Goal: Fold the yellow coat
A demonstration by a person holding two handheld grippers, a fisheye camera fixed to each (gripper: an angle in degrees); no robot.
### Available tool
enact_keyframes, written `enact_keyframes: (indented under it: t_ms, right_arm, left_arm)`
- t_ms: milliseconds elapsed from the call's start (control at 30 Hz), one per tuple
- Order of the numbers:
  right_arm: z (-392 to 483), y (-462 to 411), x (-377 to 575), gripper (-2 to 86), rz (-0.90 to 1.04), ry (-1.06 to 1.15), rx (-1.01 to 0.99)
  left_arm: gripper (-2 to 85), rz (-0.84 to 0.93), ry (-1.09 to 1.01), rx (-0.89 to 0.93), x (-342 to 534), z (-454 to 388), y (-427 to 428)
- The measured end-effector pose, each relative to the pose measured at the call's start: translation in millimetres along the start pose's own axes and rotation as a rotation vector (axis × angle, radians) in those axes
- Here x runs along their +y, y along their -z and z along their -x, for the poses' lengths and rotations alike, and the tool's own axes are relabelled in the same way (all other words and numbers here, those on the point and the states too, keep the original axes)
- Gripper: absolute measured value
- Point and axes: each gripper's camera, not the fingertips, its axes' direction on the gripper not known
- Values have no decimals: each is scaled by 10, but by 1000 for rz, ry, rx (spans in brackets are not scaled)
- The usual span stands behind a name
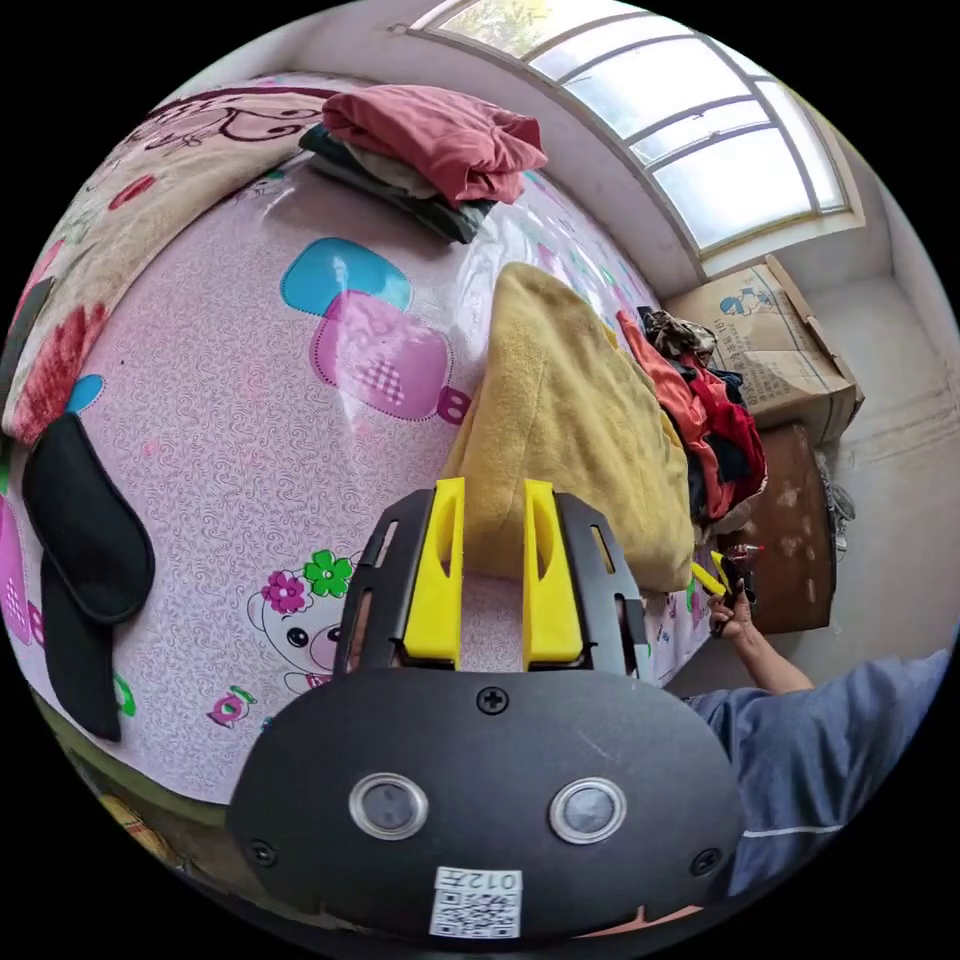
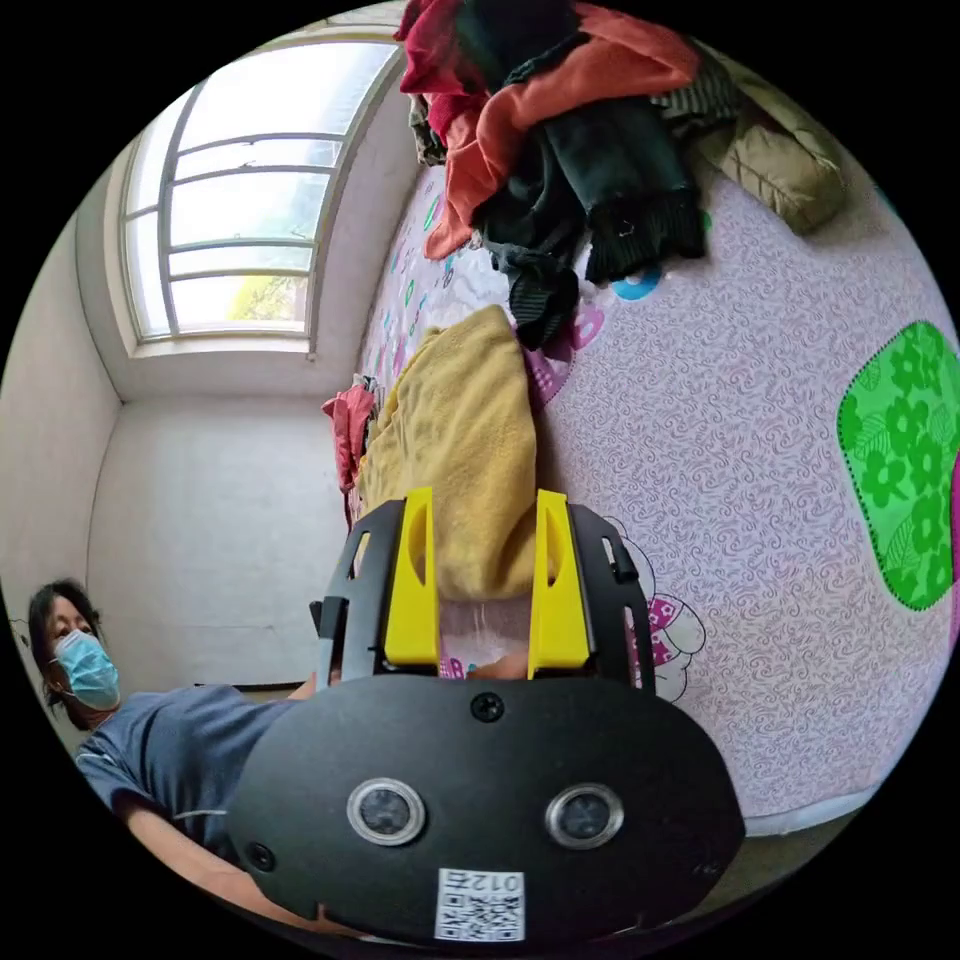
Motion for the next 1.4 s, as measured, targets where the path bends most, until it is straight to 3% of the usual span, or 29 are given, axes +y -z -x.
enact_keyframes:
  t_ms: [100,300,400,667,967,1100,1167,1267,1400]
  right_arm:
    - [-342,45,253,137,41,-38,16]
    - [-734,-134,342,123,71,-67,-126]
    - [-735,-168,295,58,96,-49,-117]
    - [-304,308,437,20,53,23,-276]
    - [36,391,434,29,115,123,-231]
    - [-114,422,364,57,137,133,-186]
    - [-435,568,313,113,123,53,-272]
    - [-898,638,167,198,134,-109,-398]
    - [-1158,398,-82,236,192,-189,-421]
  left_arm:
    - [73,12,-259,-116,268,-809,78]
    - [86,198,-783,-103,722,-2586,-392]
    - [107,248,-967,-173,946,-3345,-689]
    - [185,107,-1483,-533,2009,-5287,-1388]
    - [160,-29,-1585,-1059,2662,-5993,-1980]
    - [92,29,-1486,-967,2633,-6138,-1892]
    - [43,44,-1398,-889,2570,-6204,-1766]
    - [19,20,-1412,-879,2612,-6269,-1671]
    - [9,13,-1426,-875,2670,-6318,-1617]
